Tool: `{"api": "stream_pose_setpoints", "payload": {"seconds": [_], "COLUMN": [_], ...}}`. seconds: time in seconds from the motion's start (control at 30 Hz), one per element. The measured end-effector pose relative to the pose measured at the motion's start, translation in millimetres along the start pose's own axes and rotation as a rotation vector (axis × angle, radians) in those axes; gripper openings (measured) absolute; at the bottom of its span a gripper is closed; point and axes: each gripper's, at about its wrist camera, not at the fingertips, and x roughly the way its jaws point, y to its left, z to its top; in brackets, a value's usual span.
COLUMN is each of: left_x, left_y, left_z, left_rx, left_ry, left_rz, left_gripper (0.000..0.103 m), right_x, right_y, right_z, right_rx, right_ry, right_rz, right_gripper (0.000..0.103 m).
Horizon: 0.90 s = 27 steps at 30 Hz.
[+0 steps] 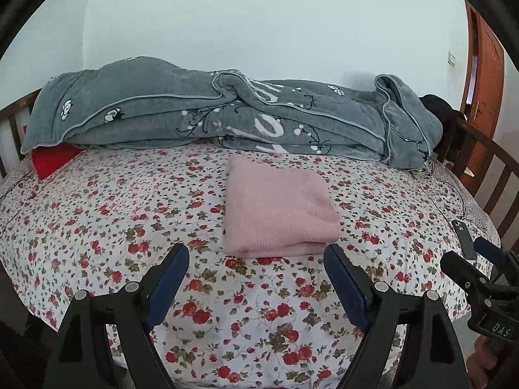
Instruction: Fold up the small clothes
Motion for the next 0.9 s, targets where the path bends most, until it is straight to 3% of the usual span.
{"api": "stream_pose_setpoints", "payload": {"seconds": [0.9], "left_x": [-2.6], "left_y": [-2.1], "left_z": [2.6], "left_rx": [-0.001], "left_ry": [-0.009], "left_rz": [0.005], "left_gripper": [0.084], "right_x": [-9.5], "right_y": [4.1], "right_z": [8.5], "right_rx": [0.020], "right_ry": [-0.028], "right_rz": [0.019], "right_gripper": [0.100]}}
